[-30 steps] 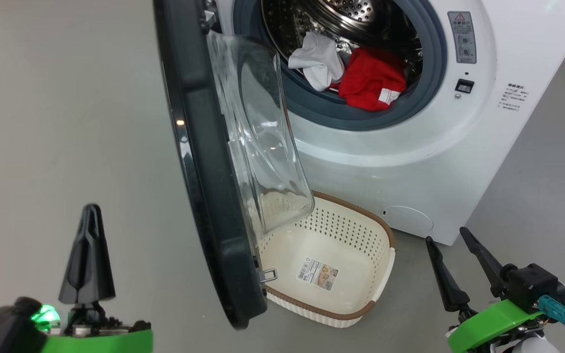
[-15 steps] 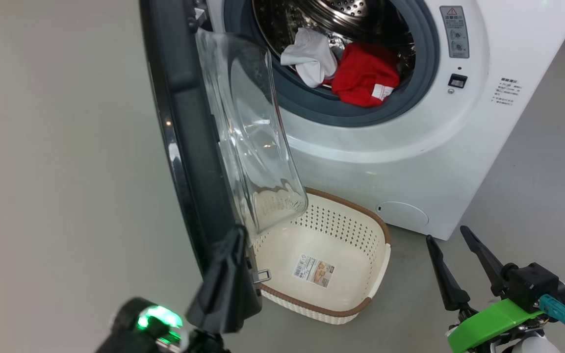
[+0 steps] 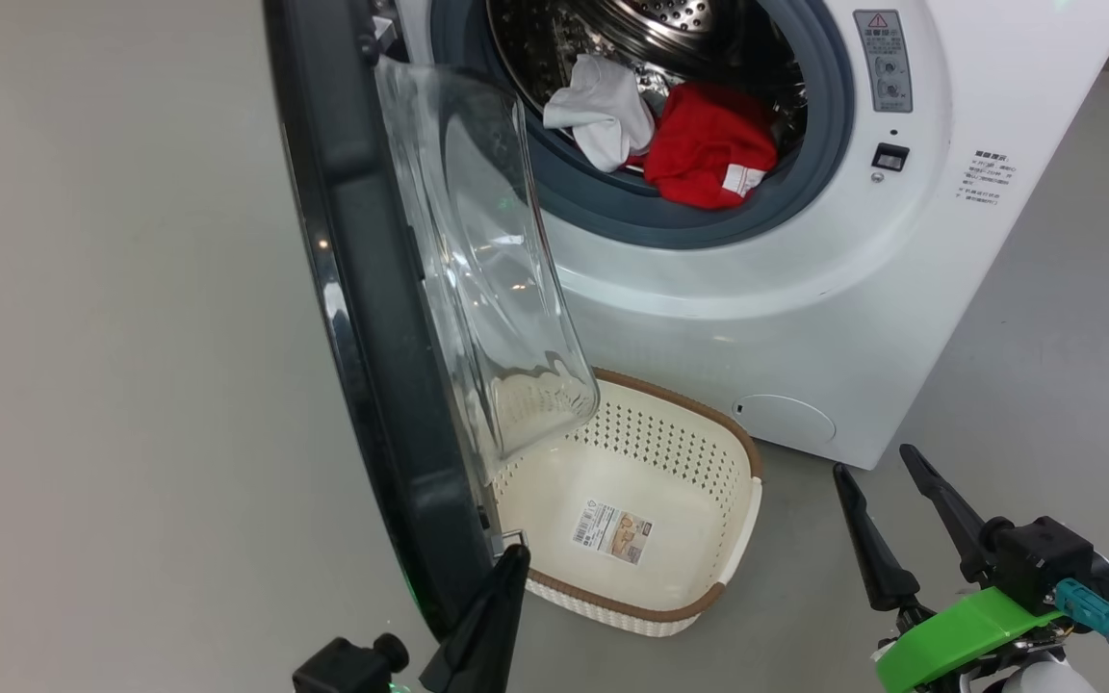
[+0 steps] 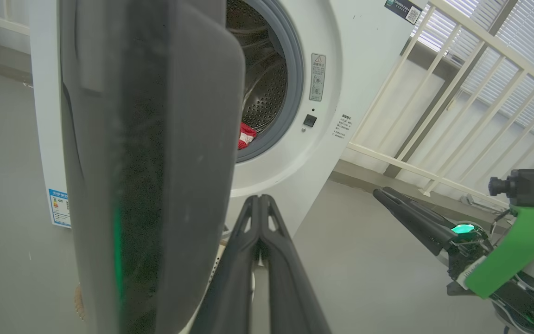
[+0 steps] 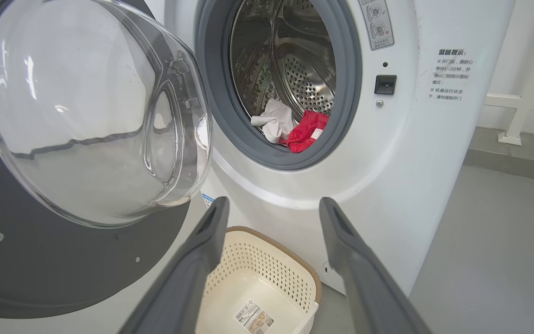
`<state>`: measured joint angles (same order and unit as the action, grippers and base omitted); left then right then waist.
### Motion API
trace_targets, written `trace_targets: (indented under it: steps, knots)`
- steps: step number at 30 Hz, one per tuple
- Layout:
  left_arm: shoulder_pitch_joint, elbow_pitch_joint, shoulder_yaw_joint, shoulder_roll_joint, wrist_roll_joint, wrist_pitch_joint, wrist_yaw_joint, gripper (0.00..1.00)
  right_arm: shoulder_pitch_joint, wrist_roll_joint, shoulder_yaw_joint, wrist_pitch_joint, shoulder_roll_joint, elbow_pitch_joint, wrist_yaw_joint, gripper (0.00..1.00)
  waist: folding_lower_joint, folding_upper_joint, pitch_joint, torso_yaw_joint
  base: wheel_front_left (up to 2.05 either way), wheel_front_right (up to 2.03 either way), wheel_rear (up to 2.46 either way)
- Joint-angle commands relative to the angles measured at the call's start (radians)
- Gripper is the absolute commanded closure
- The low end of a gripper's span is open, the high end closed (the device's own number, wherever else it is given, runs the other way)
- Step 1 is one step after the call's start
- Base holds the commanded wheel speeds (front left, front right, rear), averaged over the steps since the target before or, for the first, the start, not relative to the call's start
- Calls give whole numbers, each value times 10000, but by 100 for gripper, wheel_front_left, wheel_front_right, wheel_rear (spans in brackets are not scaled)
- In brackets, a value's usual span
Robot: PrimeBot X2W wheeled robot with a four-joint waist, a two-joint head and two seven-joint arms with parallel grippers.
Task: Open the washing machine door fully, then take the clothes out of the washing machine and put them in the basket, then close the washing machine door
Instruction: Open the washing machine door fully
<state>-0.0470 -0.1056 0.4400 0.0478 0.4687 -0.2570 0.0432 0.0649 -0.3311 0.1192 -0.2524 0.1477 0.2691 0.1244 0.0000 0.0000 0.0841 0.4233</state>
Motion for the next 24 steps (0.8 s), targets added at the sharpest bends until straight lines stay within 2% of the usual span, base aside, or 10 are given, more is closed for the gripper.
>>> trace_targets:
  steps: [1, 14, 24]
  knots:
    - [-418, 134, -348, 24, 126, -48, -38, 100, 174, 78, 261, -93, 25, -233, 63, 0, 0, 0, -4, -2, 0, 0, 0]
    - [-335, -146, -1341, 24, 226, -48, -245, 100, 133, 87, 339, -93, -16, -288, 63, 0, 0, 0, 3, 77, 0, 0, 0]
    - [158, 64, -2633, 24, -117, -48, -335, 100, 157, 95, 311, -93, 32, -303, 63, 0, 0, 0, 108, 264, 0, 0, 0]
